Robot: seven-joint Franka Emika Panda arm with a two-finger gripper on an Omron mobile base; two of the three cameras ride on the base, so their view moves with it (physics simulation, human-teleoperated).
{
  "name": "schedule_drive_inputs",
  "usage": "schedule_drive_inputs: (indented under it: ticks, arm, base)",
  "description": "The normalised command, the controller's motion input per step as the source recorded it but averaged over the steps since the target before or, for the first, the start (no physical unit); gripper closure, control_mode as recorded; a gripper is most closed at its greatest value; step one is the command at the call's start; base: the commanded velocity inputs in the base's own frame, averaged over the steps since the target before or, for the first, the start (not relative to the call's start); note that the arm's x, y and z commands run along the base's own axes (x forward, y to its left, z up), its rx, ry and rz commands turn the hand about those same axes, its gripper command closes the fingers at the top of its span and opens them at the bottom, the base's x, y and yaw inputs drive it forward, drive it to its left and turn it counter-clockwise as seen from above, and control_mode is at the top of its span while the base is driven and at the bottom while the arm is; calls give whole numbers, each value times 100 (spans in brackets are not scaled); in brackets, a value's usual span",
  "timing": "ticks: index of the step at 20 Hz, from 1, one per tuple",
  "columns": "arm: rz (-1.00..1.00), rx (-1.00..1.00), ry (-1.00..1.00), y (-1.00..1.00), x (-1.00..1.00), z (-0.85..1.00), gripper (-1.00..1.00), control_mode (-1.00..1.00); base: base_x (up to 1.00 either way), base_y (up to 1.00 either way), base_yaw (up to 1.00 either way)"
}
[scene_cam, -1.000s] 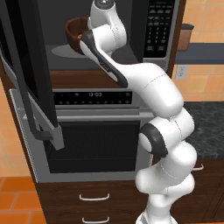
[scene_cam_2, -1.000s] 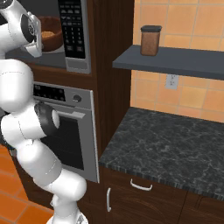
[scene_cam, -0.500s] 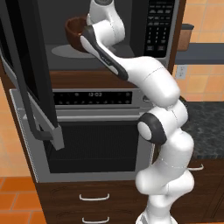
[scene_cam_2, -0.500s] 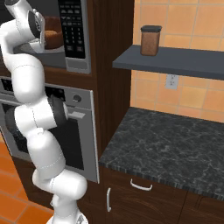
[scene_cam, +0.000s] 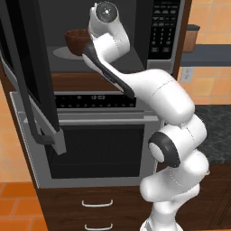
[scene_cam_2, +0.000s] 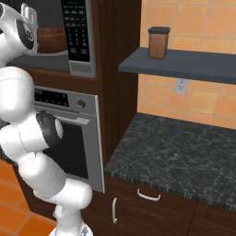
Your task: Open the microwave, place the bowl with waffle inside the microwave, then close the microwave door and turn it on.
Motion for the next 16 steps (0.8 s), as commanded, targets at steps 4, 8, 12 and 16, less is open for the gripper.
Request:
schedule_drive_inputs:
  ticks: [4, 8, 12, 16]
  arm:
    - [6, 22, -40, -38, -100, 5, -100, -100]
    - [5, 0, -7, -42, -100, 0, -100, -100]
    - [6, -13, 0, -9, -100, 12, -100, -100]
    - [10, -16, 0, 0, -100, 27, -100, -100]
  base:
    - [0, 0, 0]
    - [0, 0, 0]
    - [0, 0, 0]
    - [0, 0, 0]
